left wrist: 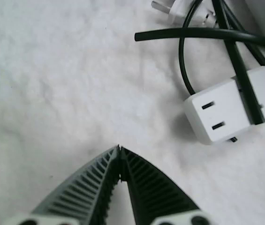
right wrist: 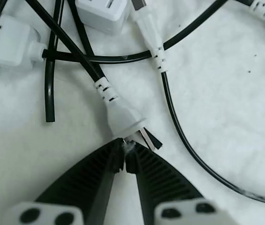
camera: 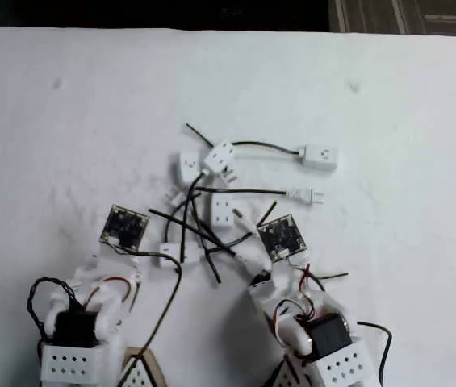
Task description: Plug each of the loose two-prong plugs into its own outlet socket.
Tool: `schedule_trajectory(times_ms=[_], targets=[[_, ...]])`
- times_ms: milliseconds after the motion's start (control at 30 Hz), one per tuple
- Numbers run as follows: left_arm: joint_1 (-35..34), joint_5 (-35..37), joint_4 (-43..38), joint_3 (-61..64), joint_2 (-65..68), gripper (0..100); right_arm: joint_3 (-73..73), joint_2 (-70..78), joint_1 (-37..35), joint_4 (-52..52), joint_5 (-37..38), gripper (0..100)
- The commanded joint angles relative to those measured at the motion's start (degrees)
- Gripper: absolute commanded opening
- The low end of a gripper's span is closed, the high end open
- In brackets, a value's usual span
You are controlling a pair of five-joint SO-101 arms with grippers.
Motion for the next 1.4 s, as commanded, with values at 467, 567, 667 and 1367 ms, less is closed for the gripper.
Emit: schedule_trajectory(times_ms=[467,567,667,1367], targets=[[0.0,-0.3,0.3,-0.2,-0.4,2,0.7,-0.1,0.3,0.2,-0.3,1.9],[0.0,-0.3,0.3,-0.2,-0.4,2,0.7,-0.1,0.3,0.2,-0.3,1.9],[0.0,-0.3,0.3,-0.2,-0.4,2,0.7,-0.1,0.3,0.2,-0.3,1.9],[3.4,-0.3,0.2,-0.2,-0.4,2,0.7,-0.1,0.3,0.2,-0.3,1.9]])
